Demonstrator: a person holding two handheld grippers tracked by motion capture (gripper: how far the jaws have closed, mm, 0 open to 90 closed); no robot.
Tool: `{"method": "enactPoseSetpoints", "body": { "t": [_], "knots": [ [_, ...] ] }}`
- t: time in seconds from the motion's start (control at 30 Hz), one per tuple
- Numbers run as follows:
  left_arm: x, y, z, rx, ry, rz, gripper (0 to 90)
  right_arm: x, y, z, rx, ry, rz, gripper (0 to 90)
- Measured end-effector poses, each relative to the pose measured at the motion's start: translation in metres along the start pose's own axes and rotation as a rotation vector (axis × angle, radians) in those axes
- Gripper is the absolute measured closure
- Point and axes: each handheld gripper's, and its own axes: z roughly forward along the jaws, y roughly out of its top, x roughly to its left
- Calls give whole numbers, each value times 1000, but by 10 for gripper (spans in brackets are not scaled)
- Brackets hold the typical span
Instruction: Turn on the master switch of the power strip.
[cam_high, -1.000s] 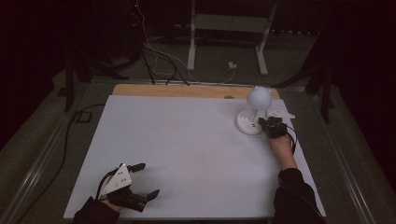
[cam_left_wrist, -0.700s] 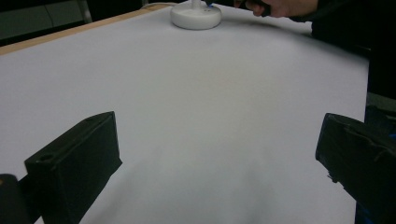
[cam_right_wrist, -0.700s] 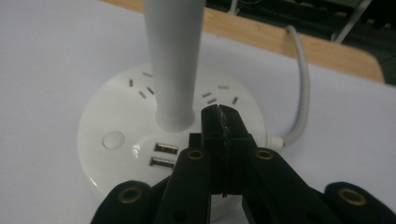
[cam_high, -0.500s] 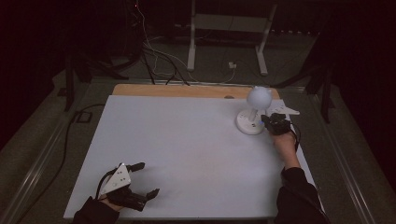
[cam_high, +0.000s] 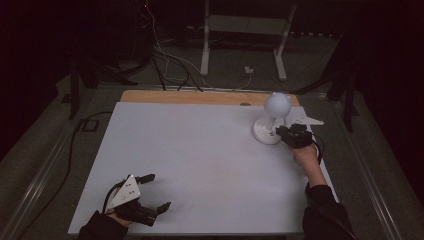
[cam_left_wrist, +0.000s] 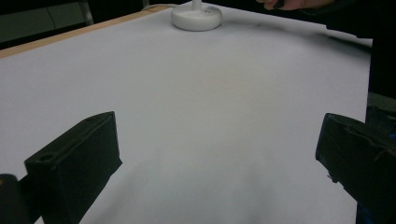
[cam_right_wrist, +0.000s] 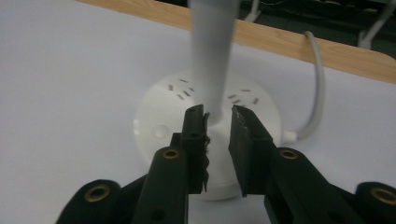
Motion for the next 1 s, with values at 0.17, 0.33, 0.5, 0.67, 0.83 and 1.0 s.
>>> {"method": "enactPoseSetpoints", "body": {
  "t": [0.17, 0.33, 0.5, 0.67, 0.83, 1.0],
  "knots": [
    [0, 0, 0, 0, 0, 1, 3, 7, 2, -5, -3, 46, 9, 565],
    [0, 0, 0, -2, -3, 4, 3, 13, 4, -7, 2, 84, 39, 314],
    [0, 0, -1, -2, -2, 5, 3, 20, 5, -11, 7, 135, 40, 76],
    [0, 0, -1, -2, -4, 5, 3, 28, 3, -14, 32, 150, 47, 0],
    [0, 0, 0, 0, -4, 7, 3, 39, 2, -17, 35, 173, 24, 0],
    [0, 0, -1, 0, -6, 12, 3, 51, 4, -23, 33, 202, 2, 0]
  ]
}}
